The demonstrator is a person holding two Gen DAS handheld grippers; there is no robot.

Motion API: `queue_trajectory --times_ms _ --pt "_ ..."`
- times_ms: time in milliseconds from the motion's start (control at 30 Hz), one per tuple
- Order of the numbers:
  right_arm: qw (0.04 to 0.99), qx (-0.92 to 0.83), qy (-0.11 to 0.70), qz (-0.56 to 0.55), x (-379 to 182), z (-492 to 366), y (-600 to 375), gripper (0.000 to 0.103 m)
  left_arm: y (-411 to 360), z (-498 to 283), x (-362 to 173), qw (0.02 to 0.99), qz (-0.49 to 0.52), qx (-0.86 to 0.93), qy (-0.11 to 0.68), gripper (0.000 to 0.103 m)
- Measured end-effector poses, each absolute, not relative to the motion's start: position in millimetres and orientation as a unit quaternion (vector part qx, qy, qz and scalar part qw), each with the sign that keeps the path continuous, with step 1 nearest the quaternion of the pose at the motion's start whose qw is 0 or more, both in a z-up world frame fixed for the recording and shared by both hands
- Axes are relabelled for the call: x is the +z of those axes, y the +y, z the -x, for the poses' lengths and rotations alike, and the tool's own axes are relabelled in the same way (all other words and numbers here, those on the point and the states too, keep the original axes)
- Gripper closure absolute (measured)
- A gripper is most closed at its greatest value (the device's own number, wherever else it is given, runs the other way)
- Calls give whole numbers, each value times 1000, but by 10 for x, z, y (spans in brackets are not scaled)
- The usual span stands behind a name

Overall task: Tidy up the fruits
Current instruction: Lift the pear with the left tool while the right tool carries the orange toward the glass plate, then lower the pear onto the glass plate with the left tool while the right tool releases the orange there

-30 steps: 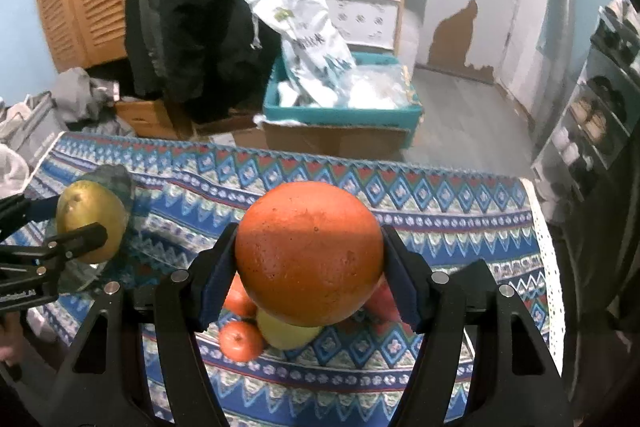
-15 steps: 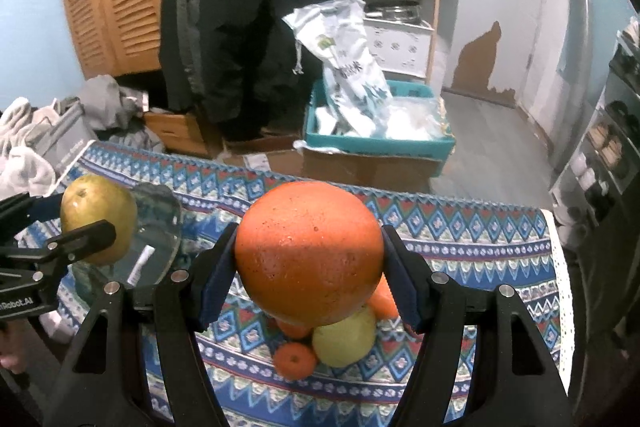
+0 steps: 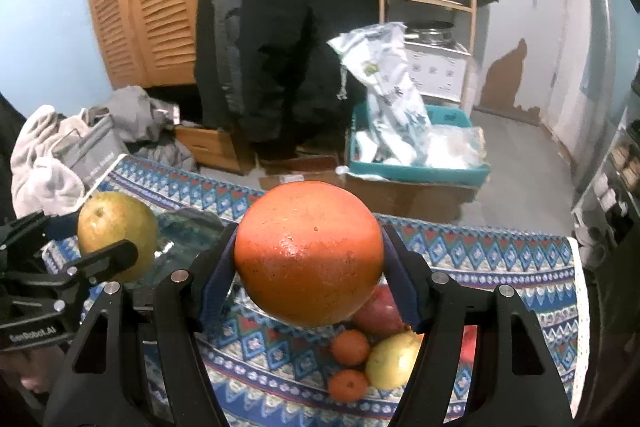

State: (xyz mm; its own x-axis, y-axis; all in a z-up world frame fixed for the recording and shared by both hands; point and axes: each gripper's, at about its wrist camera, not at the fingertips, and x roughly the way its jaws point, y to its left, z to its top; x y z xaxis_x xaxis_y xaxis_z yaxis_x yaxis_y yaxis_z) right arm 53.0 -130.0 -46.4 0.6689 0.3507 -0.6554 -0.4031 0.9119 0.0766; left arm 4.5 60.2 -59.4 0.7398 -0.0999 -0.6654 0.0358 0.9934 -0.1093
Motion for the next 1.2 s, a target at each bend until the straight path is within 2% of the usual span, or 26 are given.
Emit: queue_trajectory --times_ms 667,1200 --pt "884 269 379 53 -614 -664 -383 34 1381 21 -869 920 85 33 382 35" --pt "846 294 440 68 -1126 -827 134 34 1779 -84 -1392 887 110 70 443 35"
